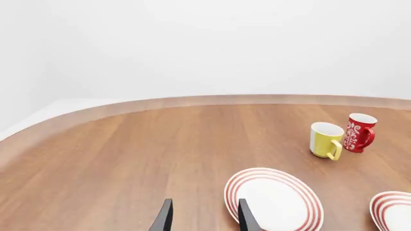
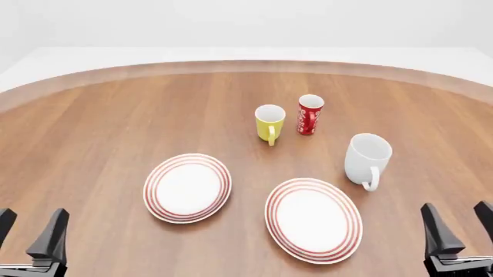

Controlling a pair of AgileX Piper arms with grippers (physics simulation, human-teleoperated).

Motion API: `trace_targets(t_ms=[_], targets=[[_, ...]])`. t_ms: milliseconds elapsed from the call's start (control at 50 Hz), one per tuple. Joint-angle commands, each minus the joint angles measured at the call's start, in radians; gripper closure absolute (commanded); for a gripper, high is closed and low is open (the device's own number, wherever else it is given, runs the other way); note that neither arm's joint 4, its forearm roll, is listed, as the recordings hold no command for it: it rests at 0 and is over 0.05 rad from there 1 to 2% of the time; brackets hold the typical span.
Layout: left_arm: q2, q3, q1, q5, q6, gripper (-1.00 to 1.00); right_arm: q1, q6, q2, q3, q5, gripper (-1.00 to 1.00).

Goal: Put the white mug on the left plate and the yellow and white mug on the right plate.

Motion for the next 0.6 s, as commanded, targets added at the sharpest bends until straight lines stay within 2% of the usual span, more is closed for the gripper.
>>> trace_targets(t_ms=[20,300,600], targets=[[0.0,0.0,0.0,0.0,0.0,-1.0,0.009,-0.033,0.143,-0.023,-0.107,-1.0],[0.0,0.0,0.0,0.0,0.0,-1.0,0.022,-0.048,0.364,-0.032,-0.282,-1.0],[0.0,0.0,0.0,0.0,0.0,-1.0,0.02,-0.058,0.586,-0.054,-0.42,-1.0]])
